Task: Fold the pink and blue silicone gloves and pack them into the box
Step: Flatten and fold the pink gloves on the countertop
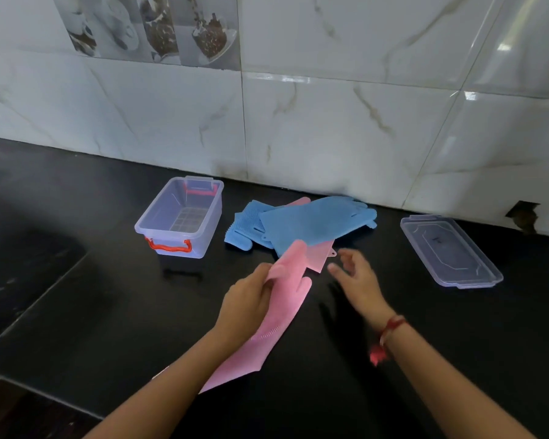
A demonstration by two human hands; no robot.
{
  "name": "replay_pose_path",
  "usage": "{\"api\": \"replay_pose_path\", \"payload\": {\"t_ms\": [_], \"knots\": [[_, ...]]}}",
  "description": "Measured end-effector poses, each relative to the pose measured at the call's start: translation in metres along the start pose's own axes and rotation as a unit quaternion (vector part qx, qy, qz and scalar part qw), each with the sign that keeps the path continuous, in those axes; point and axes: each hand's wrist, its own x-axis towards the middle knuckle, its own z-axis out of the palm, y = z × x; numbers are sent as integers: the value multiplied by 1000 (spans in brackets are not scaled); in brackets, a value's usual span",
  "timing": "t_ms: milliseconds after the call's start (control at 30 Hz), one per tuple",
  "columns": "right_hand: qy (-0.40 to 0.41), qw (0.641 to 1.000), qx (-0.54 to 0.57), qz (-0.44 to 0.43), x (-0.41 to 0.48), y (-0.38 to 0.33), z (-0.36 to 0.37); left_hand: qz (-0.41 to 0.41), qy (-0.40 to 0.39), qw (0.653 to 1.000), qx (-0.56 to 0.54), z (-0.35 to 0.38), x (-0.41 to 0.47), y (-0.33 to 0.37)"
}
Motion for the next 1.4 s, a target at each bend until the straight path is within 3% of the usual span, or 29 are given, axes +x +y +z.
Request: {"api": "replay_pose_path", "payload": {"t_ms": [133,233,300,400,533,667,833,933,1067,1233,1300,1400], "knots": [[-121,973,176,88,-64,-2,23,-9,-39,977,-208,-18,4,30],[-235,891,374,106,-87,-13,24,-49,-78,928,-361,-28,7,54],[-246,856,442,108,-91,-20,17,-134,-94,875,-455,-31,12,63],[-212,870,435,97,-85,-17,6,-276,-137,821,-480,-24,25,61],[-141,924,296,196,-75,6,-1,-461,-189,756,-424,-6,16,42],[-111,946,210,222,-71,18,-8,-427,-215,790,-384,3,-4,26],[-45,976,150,149,-55,-8,-21,-396,-179,761,-481,4,-5,40],[-22,977,119,174,-50,-10,-31,-399,-173,757,-487,8,-4,44],[-93,952,113,267,-72,8,-32,-400,-180,799,-412,19,-13,33],[-251,930,105,249,-92,20,-43,-368,-157,825,-400,26,-20,28],[-259,936,109,211,-95,19,-46,-342,-174,844,-376,27,-20,30],[-191,940,181,218,-91,11,-52,-320,-195,852,-366,27,-19,30]]}}
